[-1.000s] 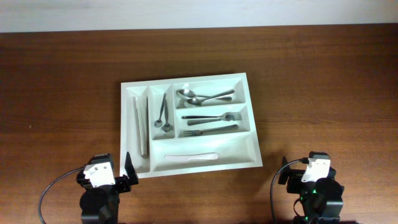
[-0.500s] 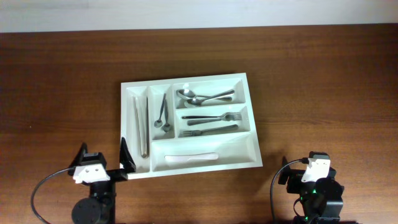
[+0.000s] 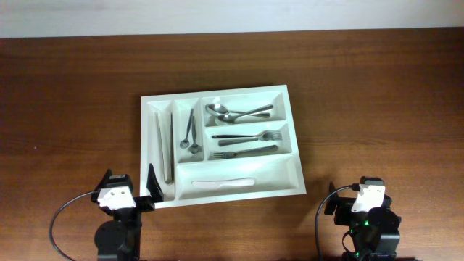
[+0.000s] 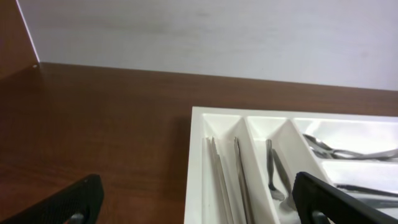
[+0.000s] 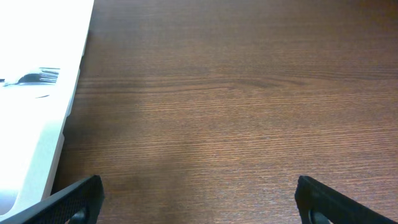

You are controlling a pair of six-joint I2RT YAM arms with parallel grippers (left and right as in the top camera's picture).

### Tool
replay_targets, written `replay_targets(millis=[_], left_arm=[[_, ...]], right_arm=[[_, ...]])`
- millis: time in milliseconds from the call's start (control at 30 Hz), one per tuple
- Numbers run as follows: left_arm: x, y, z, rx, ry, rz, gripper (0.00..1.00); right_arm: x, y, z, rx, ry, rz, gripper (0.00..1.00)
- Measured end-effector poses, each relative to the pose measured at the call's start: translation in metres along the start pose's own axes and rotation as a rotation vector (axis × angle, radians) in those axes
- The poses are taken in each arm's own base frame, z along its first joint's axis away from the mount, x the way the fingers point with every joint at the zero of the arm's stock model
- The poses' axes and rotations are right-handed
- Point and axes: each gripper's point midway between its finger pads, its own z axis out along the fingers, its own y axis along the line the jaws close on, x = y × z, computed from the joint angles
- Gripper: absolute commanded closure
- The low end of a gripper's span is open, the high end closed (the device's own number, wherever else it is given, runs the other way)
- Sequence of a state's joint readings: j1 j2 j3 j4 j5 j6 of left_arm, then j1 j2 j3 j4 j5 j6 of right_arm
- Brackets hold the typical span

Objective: Pack container

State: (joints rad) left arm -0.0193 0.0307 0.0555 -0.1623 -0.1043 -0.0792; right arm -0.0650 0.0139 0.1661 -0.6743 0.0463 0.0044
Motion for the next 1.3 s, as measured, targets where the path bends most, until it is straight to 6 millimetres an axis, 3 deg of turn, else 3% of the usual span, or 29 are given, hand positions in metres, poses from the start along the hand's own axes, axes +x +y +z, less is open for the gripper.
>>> replay_targets(millis=[933,1200,1300], left_arm=[[0.000,0.000,0.000,0.000,0.002,0.000,0.01],[0.000,0.000,0.000,0.000,0.002,0.000,0.01],[0.001,0.000,0.000,0.000,0.002,0.000,0.01]], right_arm=[[0.000,0.000,0.000,0.000,-0.002,0.000,0.01],[-0.023,0.000,0.000,0.000,-0.098,0.004,0.01],[-0.041,0.000,0.000,0.000,-0.180,0.008,0.01]])
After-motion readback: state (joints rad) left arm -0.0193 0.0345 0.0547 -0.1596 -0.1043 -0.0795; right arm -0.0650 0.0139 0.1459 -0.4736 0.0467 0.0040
